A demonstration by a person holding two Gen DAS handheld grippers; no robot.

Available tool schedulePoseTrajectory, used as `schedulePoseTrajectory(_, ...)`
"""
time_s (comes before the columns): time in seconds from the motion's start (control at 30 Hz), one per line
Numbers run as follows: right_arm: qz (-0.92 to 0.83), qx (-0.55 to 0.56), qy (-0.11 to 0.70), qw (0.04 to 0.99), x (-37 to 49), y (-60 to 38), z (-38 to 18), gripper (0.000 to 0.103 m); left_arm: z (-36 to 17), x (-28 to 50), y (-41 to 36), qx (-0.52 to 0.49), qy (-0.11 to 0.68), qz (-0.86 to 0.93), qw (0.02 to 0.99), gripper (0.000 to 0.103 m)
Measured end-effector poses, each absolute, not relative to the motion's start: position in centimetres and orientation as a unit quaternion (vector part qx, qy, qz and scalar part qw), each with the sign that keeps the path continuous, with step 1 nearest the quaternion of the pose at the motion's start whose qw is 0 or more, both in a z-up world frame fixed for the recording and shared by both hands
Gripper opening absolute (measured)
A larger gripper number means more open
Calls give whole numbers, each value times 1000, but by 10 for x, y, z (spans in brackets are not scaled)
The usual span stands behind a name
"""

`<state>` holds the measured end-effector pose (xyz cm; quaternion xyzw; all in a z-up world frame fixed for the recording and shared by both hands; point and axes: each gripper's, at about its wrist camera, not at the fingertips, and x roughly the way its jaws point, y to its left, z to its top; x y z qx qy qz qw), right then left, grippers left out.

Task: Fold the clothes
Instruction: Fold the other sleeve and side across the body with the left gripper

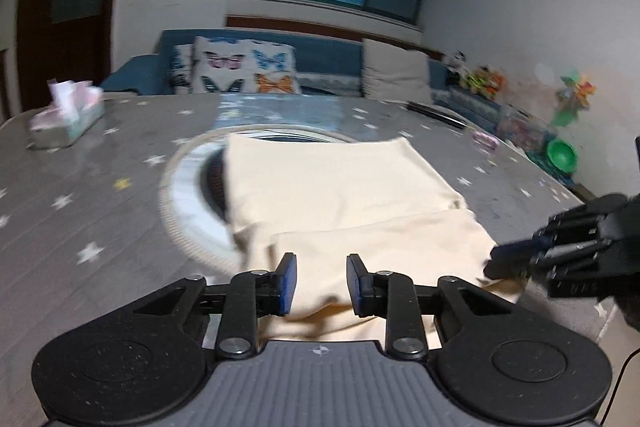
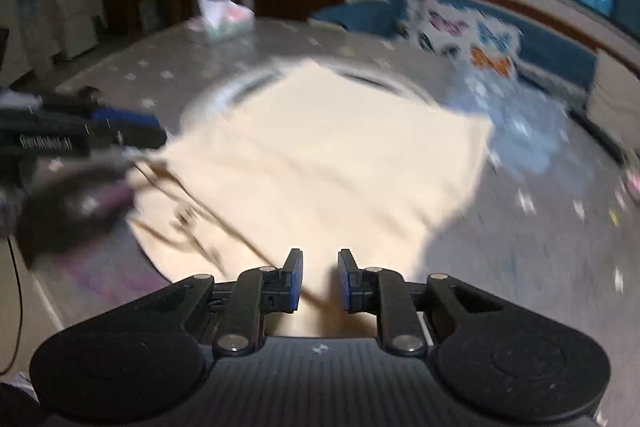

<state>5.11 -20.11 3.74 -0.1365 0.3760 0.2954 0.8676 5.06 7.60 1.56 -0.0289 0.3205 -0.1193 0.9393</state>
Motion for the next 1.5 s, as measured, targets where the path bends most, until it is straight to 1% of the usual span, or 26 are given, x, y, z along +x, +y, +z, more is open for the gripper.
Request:
schedulePoseTrajectory(0.17, 313, -130, 365, 867, 49, -211, 43, 17, 4, 72, 60, -7, 343, -136, 929, 24)
schedulePoseTrajectory(0.37, 291, -100, 339, 889, 89, -213, 50, 17, 16, 82, 59, -10, 333, -142, 932, 24)
schedulePoseTrajectory(0.57, 280, -73, 365, 885, 125, -213, 26, 17, 12, 110, 56, -7, 346, -139, 928, 23)
schedulePoseTrajectory(0.6, 277, -70, 371, 884, 128, -215, 21, 16, 13, 111, 57, -7, 346, -140, 928, 21)
schedulePoseTrajectory(0.77, 283, -83, 355, 887, 123, -210, 32, 17, 14, 117, 58, -7, 344, -141, 928, 21)
schedulePoseTrajectory(0.9, 322, -81, 343, 879, 125, -189, 39, 17, 17, 123, 46, -6, 341, -164, 926, 21)
schedulePoseTrajectory(1.03, 344, -89, 361, 862, 135, -163, 24, 17, 3, 133, 39, 10, 360, -166, 918, 23)
schedulePoseTrajectory(1.1, 340, -99, 365, 861, 136, -160, 19, 17, 1, 133, 39, 14, 362, -165, 918, 23)
schedulePoseTrajectory(1.37, 364, -145, 347, 852, 96, -178, 38, 18, 12, 97, 38, 41, 338, -187, 921, 23)
schedulePoseTrajectory(1.5, 354, -154, 362, 848, 76, -191, 31, 18, 4, 79, 39, 55, 343, -192, 918, 23)
